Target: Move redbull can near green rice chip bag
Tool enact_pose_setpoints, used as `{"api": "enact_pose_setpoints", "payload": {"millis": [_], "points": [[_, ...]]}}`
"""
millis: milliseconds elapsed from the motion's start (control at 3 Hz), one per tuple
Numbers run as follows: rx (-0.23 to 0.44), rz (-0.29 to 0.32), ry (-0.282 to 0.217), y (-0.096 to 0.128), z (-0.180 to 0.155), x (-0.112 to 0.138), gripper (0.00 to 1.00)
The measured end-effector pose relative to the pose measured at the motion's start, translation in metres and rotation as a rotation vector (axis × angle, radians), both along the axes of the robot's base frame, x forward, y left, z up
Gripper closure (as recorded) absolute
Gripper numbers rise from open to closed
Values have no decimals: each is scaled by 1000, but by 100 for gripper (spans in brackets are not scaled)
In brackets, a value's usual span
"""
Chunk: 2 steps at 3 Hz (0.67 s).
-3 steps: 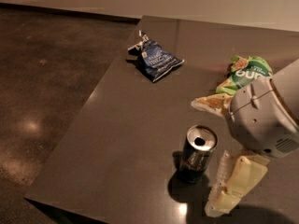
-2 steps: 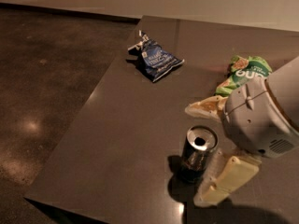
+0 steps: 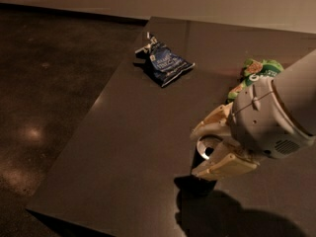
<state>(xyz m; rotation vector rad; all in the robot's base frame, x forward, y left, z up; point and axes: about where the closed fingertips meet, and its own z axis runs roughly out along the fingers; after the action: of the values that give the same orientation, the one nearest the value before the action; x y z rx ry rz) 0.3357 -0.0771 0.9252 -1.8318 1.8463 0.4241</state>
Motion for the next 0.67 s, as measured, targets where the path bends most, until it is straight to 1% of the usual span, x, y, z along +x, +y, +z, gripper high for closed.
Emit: {"api": "enact_pose_setpoints", "payload": {"millis": [333, 667], "points": [[-10, -24, -27, -4, 12, 11, 92], [-11, -120, -57, -23, 32, 37, 100]]}}
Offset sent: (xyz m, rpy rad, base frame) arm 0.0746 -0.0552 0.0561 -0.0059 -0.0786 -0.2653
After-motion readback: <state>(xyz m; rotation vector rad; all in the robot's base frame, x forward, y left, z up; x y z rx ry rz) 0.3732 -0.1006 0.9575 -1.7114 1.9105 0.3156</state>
